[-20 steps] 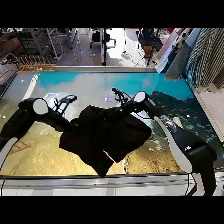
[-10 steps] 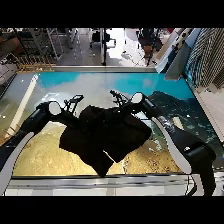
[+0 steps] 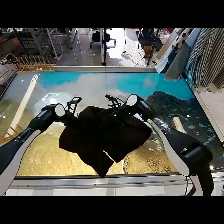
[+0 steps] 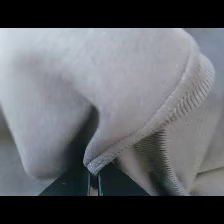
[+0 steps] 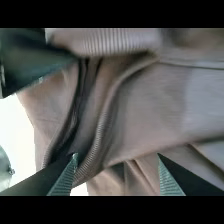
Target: Fold the clothes and pants, and hang the long-sleeved shirts on hangers.
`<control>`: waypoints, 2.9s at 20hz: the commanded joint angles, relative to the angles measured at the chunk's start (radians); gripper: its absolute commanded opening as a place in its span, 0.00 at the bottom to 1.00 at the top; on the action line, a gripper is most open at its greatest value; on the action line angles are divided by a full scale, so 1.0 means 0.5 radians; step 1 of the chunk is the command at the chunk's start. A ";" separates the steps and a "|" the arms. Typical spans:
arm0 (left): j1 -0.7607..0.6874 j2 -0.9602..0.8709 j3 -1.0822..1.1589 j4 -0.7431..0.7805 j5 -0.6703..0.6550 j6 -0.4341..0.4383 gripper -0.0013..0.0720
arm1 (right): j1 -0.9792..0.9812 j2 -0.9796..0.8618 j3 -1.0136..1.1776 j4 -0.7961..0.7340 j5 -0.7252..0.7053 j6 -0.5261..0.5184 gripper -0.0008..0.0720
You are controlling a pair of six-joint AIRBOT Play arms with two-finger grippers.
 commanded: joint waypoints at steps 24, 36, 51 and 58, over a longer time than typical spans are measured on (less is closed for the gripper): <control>0.281 0.266 0.001 -0.593 -0.211 0.322 0.03 | 0.248 0.261 0.681 -1.316 0.238 0.285 0.05; 0.261 0.266 0.001 -0.633 -0.214 0.340 0.04 | 0.358 0.324 0.173 -1.154 0.272 1.054 0.74; 0.274 0.268 0.001 -0.638 -0.243 0.375 0.04 | 0.422 0.452 -0.575 -1.524 -0.539 1.796 0.05; 0.267 0.350 0.006 -1.284 -0.296 0.583 0.04 | 0.423 1.050 -0.292 -1.571 0.209 1.183 0.05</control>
